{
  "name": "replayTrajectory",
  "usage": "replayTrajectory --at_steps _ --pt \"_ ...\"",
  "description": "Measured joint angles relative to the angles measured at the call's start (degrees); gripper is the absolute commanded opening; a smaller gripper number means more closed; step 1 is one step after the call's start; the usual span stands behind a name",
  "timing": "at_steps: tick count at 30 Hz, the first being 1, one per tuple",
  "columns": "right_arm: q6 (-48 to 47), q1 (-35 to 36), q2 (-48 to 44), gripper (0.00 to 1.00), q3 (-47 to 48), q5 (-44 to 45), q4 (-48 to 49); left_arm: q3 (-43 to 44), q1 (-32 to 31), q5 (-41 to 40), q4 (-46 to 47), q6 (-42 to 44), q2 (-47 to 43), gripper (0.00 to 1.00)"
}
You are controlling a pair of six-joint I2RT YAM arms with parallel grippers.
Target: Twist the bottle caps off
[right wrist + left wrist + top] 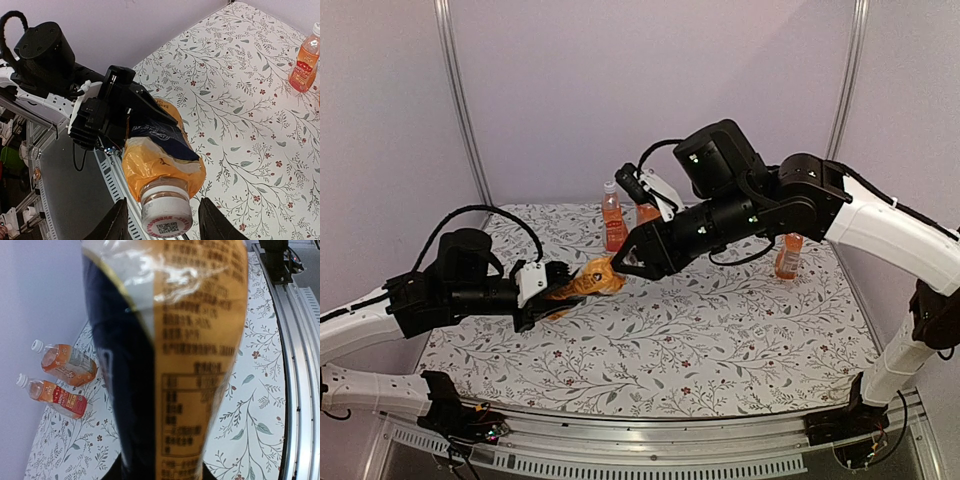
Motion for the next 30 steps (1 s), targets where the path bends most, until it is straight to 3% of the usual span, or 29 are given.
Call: replayTrajectory --at_steps 4,9,16,24,30 --pt "-0.2 0.0 0.7 0.31 0.0 -0.7 -0.1 0.0 0.0 0.0 0.0 0.0 0.0 0.15" --pt "-0.6 0.0 0.7 0.01 0.0 -1.1 -0.2 0.0 0.0 0.0 -0.1 0.2 0.0 0.15" --pt "-7.3 0.7 0.1 0.0 -1.6 -1.8 0.2 0.0 0.2 1.7 -1.6 0.9 -0.1 0.14" --pt "-40.1 8.7 -6.3 0.0 -10.2 3.6 0.5 0.1 0.1 12.7 -10.2 4.8 -0.4 0.13" --pt "-61.2 10.9 -10.5 0.0 -8.5 9.1 -5.5 0.1 0.3 16.8 -17.4 7.1 -0.7 0.13"
